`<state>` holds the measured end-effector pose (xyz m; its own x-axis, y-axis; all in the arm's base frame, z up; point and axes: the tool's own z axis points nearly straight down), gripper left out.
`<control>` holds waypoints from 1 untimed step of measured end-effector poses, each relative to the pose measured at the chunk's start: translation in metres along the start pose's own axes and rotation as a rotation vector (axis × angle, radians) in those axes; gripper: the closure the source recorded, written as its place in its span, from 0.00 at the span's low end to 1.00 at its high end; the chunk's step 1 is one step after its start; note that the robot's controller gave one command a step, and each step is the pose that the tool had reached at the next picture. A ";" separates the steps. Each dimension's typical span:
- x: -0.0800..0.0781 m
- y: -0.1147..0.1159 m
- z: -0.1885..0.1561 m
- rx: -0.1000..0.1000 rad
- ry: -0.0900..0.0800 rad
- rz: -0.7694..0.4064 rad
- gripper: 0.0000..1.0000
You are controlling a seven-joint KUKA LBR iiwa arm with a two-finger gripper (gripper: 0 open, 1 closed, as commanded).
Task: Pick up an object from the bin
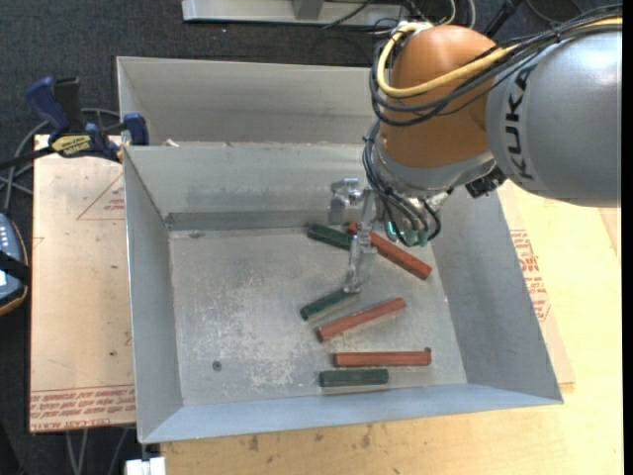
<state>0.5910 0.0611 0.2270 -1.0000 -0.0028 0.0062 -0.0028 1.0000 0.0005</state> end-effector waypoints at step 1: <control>0.073 -0.025 0.144 0.000 0.000 -0.288 0.00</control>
Offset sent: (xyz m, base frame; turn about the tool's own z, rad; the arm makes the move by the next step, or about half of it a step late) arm -0.0716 -0.0249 -0.1406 -0.2898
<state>0.5175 0.0364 0.0834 -0.9581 -0.2863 0.0057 -0.2863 0.9581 0.0023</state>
